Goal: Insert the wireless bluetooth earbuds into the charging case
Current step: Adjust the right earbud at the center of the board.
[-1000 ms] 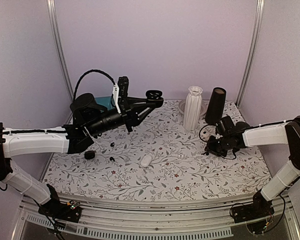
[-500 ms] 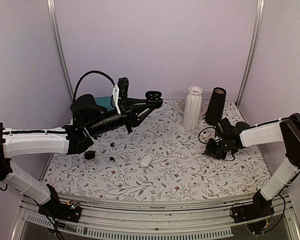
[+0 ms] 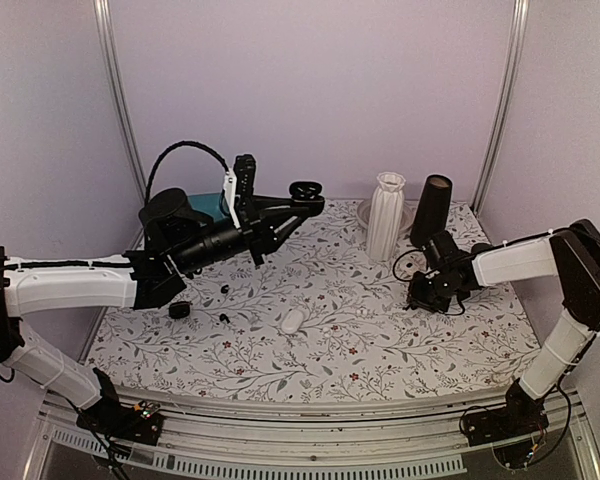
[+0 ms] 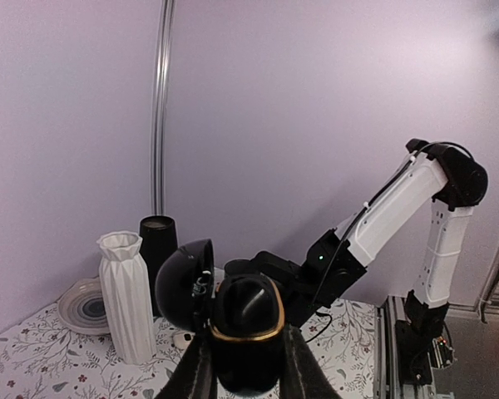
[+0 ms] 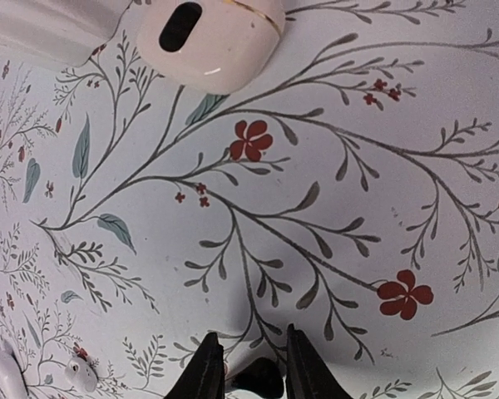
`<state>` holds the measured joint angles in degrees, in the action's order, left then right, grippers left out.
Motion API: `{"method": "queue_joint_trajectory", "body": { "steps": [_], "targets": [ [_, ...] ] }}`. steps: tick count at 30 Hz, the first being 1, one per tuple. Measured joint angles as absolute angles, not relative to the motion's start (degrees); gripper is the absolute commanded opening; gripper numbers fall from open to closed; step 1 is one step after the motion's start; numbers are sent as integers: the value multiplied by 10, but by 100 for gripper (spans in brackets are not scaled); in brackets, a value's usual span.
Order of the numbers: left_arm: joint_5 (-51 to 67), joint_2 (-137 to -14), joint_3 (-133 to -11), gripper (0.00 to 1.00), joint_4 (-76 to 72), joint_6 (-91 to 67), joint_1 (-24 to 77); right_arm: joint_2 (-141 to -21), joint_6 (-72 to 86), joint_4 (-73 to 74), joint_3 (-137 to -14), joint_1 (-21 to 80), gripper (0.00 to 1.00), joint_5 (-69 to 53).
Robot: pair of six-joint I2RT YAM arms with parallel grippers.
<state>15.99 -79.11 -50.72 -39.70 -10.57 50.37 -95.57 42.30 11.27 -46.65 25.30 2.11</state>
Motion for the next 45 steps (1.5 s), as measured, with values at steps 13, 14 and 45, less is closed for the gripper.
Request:
{"method": "queue_joint_trajectory", "body": {
  "steps": [13,14,45],
  "targets": [
    [160,-791,-507,0,-397,-106,503,-1000,367,178,-533,307,21,56],
    [160,-791,-507,0,-396,-106,503,-1000,365,182,-534,311,21,57],
    [160,-792,-507,0,-396,-110,503,-998,368,212,-541,344,23,50]
  ]
}}
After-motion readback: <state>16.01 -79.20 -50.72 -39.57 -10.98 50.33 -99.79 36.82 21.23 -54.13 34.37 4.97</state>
